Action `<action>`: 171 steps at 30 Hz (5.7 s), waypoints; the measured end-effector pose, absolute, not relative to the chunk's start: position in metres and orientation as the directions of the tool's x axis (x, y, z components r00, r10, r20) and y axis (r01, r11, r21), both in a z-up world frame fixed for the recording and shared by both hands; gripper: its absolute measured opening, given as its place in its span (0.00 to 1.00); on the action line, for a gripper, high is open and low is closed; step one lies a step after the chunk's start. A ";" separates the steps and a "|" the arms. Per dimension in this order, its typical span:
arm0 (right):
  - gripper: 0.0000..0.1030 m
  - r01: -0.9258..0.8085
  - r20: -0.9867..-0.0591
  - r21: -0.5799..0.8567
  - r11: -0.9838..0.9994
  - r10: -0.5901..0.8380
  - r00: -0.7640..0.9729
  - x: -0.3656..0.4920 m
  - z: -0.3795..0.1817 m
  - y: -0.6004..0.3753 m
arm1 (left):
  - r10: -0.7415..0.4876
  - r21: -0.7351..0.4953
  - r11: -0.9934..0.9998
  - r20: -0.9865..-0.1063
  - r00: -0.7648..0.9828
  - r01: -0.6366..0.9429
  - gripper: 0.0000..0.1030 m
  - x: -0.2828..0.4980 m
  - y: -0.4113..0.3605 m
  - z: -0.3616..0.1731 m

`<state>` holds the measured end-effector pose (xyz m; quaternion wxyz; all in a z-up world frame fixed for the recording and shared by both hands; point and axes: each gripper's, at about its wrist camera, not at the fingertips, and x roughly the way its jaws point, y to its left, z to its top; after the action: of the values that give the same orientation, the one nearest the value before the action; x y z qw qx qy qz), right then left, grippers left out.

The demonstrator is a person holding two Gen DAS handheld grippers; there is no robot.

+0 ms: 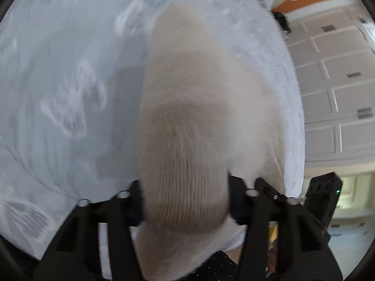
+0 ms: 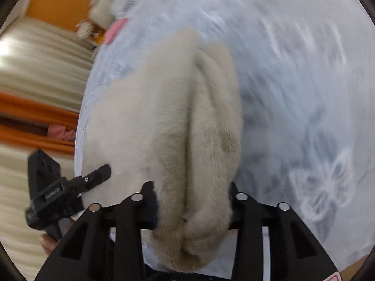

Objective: Fold small clothes

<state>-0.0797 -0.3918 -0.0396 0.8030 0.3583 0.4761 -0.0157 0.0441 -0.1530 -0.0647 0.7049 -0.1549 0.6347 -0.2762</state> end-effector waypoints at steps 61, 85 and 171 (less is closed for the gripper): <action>0.33 0.201 -0.629 0.602 0.773 0.303 0.716 -0.036 0.059 -0.320 | -0.661 -0.611 0.750 -0.707 0.250 0.256 0.43 0.070 -0.081 0.019; 0.42 0.263 -0.806 0.315 0.912 0.111 0.582 -0.044 -0.029 -0.241 | -0.317 -0.266 0.948 -0.825 0.467 0.173 0.70 0.048 0.027 -0.016; 0.60 0.362 -0.731 -0.006 0.932 -0.252 0.634 -0.064 -0.014 -0.214 | -0.120 0.042 0.974 -0.736 0.667 0.222 0.88 0.001 -0.010 -0.013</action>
<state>-0.0636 -0.2140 -0.0144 0.9012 0.0706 0.3923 -0.1703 0.0013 -0.0099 -0.0132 0.9106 0.0643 0.3973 -0.0939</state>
